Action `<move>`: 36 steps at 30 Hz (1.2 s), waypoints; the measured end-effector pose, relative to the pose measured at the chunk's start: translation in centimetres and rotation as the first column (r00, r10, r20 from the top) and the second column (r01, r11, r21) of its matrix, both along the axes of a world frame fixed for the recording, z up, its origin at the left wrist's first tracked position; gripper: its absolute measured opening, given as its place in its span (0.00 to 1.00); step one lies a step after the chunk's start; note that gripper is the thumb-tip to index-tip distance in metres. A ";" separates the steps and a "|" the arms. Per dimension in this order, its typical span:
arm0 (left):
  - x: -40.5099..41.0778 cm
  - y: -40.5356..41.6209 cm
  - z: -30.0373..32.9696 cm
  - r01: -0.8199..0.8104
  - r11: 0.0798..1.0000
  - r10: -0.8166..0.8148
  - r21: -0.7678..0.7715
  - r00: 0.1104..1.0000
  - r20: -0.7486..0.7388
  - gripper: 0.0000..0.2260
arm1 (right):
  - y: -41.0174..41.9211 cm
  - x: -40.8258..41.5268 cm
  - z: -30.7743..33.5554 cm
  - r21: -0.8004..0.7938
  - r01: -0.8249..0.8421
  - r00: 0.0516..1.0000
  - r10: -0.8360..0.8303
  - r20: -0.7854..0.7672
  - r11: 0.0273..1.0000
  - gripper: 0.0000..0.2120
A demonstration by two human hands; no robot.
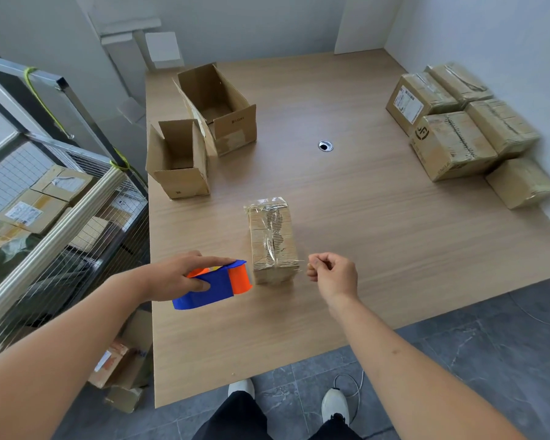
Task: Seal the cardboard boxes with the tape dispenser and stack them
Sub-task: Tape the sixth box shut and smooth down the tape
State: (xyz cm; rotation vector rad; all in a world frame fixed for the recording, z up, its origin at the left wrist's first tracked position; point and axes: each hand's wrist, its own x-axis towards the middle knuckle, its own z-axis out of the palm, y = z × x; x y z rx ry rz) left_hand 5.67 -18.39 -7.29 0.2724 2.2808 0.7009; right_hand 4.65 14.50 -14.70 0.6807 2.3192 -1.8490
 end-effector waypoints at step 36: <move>0.0 2.0 -5.2 -0.052 0.988 0.039 0.146 0.995 0.091 0.31 | -0.8 -4.4 -2.6 0.768 -0.601 0.582 0.780 0.231 0.221 0.31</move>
